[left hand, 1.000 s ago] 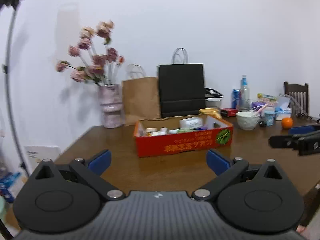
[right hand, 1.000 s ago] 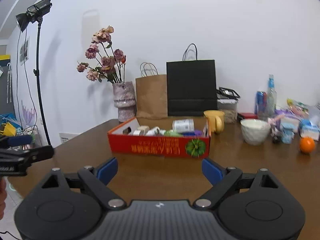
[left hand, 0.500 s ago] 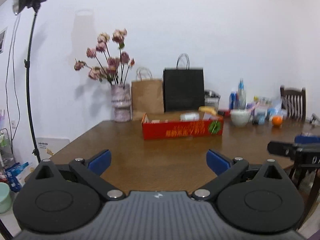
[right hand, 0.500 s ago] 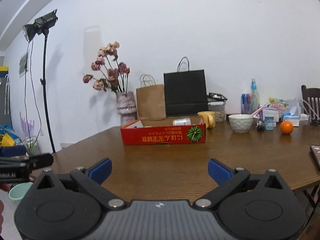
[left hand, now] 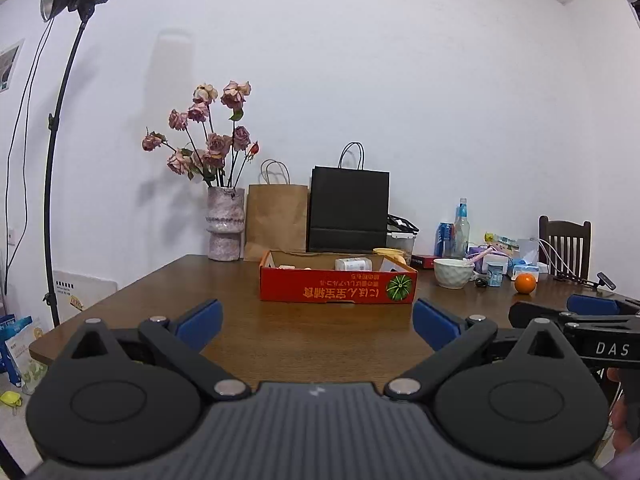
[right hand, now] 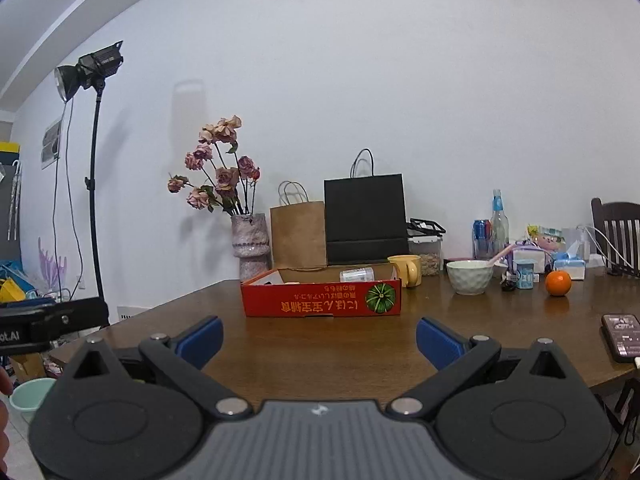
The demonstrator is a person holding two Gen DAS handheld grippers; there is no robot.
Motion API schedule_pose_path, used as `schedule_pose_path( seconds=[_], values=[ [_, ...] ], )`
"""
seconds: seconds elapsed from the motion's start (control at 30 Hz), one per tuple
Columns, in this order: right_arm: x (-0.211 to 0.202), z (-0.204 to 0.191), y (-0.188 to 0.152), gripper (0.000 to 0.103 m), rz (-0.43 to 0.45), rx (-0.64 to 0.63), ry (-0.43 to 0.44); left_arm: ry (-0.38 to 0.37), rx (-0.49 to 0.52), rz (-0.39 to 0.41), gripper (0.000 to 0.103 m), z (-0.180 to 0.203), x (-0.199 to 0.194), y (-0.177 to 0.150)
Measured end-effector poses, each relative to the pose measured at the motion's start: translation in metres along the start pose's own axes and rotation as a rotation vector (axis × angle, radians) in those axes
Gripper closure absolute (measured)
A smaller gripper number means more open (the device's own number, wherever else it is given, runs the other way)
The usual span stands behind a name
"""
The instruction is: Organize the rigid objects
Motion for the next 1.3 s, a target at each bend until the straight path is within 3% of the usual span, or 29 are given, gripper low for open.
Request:
schedule_pose_path(
  seconds=[0.3, 1.3],
  values=[
    [0.0010, -0.0024, -0.0011, 0.000, -0.005, -0.003, 0.004, -0.017, 0.003, -0.048, 0.000, 0.0011, 0.0027, -0.0038],
    [0.0022, 0.0027, -0.0031, 0.000, -0.012, -0.001, -0.004, 0.003, 0.010, -0.023, 0.000, -0.0006, -0.0010, -0.0027]
  ],
)
Point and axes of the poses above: each gripper's, at about its wrist camera, not at the fingertips, and x roughly the way its jaws point, z to its right, y to its top, the point moved 5 cm from there along x, roughly the way its jaws point, and after that the axes turned 5 degrees about -x, right-handed, at the moved point
